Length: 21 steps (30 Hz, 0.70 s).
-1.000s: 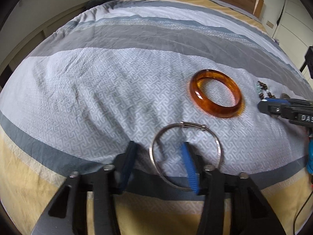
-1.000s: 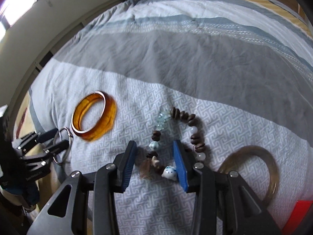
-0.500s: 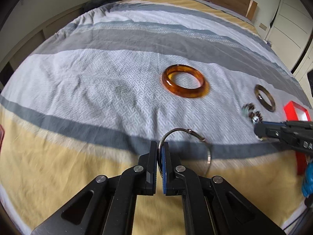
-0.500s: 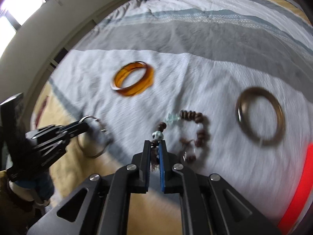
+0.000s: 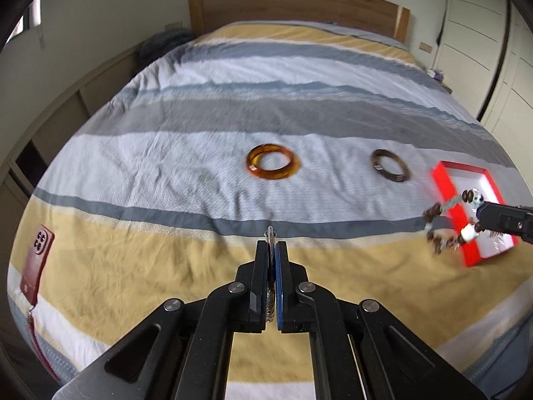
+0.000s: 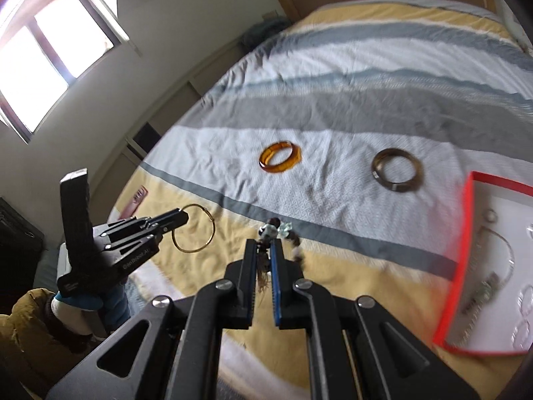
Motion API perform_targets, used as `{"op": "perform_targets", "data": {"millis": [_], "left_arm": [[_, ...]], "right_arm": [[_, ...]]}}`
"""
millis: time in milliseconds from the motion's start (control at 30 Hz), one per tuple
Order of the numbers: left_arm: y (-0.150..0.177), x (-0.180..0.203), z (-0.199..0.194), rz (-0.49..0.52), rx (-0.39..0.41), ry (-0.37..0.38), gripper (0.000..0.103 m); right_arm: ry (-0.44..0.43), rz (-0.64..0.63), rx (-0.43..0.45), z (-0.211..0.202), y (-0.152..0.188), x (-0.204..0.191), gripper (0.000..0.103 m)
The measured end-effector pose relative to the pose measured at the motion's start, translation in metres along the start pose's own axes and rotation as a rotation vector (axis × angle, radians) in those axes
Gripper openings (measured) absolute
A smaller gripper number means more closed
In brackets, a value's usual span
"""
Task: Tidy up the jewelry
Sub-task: 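Lift the hoop and bracelet and carry both over the red box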
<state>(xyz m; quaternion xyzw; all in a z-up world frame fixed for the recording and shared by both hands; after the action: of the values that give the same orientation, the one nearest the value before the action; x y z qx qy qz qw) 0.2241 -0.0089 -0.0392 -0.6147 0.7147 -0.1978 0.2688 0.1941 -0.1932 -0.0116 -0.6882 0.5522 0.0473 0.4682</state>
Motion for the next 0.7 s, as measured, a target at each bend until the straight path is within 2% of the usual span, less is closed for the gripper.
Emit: {"op": "perform_targets", "data": {"millis": [167, 333, 533, 700], "left_arm": [[-0.004, 0.036, -0.04, 0.03, 0.047, 0.042, 0.004], [-0.011, 0.092, -0.066, 0.091, 0.083, 0.099, 0.004], [-0.017, 0.18, -0.082, 0.206, 0.098, 0.186, 0.004], [-0.022, 0.244, -0.077, 0.282, 0.085, 0.247, 0.004]], "right_arm": [[0.022, 0.004, 0.081, -0.057, 0.015, 0.003, 0.007], [0.059, 0.028, 0.147, -0.107, 0.03, 0.023, 0.007], [0.122, 0.102, 0.219, -0.161, 0.046, 0.073, 0.007], [0.178, 0.186, 0.249, -0.189, 0.059, 0.129, 0.007]]}}
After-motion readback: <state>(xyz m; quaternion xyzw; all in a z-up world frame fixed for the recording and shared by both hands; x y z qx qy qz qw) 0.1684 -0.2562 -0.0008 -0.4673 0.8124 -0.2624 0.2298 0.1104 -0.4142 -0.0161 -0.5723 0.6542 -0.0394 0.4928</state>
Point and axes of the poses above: each gripper's, at about its wrist camera, not at the fingertips, and z roughly the way its jaws point, x to its right, y to its underside, the point moved 6 cm from there along z, roughly the way its jaws point, and after that the axes turned 11 degrees about -y, right-handed, at the moved point
